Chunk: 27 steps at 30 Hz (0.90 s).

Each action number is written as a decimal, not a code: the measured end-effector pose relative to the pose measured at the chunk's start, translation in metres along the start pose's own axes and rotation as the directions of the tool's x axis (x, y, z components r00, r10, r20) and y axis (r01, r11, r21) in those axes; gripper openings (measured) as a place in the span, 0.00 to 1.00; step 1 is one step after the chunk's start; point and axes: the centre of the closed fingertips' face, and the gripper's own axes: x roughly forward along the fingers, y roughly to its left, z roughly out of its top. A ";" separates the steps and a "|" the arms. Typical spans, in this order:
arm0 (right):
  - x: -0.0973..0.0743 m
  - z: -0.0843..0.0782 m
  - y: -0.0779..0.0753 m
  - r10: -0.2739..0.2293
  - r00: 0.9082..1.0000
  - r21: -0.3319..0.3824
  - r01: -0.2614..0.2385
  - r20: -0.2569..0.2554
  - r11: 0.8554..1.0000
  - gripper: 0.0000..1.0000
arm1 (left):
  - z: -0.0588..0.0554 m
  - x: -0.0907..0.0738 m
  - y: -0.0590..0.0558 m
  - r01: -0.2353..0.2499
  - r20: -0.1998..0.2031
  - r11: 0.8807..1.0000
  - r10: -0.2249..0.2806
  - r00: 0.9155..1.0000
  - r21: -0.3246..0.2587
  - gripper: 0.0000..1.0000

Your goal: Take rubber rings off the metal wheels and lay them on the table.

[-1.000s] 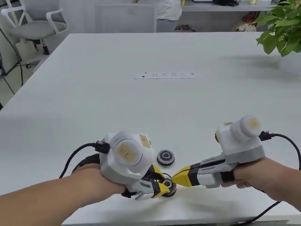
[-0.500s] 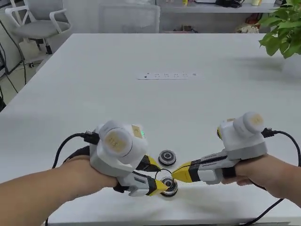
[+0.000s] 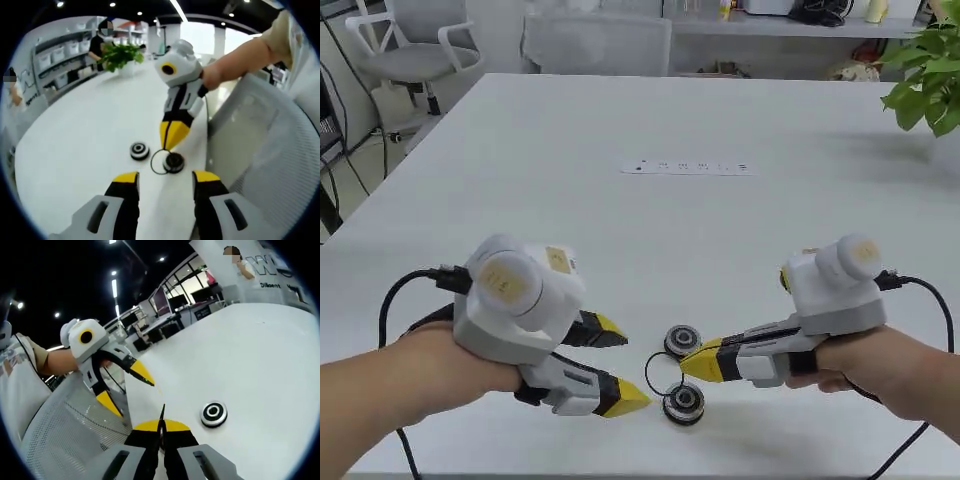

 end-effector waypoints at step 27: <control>0.049 0.010 -0.005 -0.001 0.998 -0.015 0.000 -0.059 1.000 0.00 | -0.016 -0.035 0.023 -0.074 0.039 0.992 0.079 0.996 -0.101 0.60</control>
